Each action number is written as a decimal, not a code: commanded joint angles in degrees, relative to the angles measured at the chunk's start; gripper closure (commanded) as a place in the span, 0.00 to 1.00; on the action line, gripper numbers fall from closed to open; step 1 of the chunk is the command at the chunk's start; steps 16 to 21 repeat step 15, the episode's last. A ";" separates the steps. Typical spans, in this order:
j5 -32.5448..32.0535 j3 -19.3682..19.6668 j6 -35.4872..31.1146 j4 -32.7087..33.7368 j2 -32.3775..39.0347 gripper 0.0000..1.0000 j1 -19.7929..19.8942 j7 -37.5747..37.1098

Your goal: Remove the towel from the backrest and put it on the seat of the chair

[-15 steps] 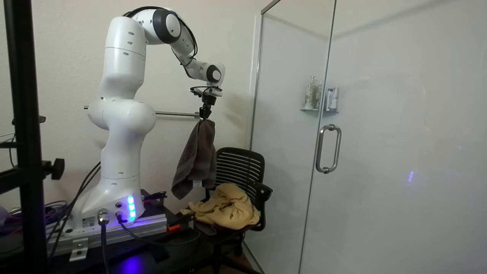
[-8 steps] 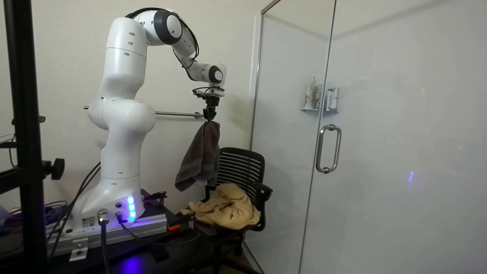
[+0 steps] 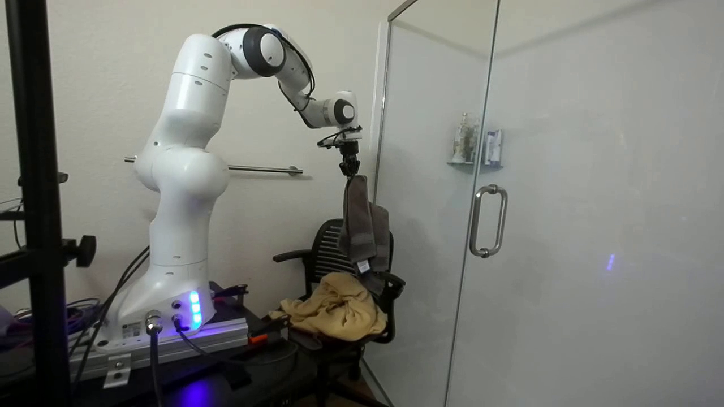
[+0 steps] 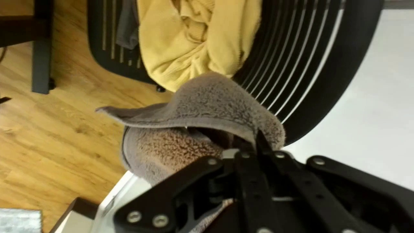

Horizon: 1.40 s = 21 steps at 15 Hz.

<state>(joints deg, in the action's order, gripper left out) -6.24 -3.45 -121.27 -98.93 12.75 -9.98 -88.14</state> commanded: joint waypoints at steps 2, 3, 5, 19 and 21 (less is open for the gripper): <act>8.33 -1.29 -15.11 1.71 5.36 0.98 1.64 10.66; 11.54 -1.58 -18.76 1.04 5.95 0.98 2.34 13.93; 20.90 -3.44 -21.56 1.53 7.52 0.69 4.12 21.55; 39.11 -3.84 -5.52 3.40 8.83 0.30 4.32 34.19; 39.11 -3.84 -5.52 3.40 8.83 0.30 4.32 34.19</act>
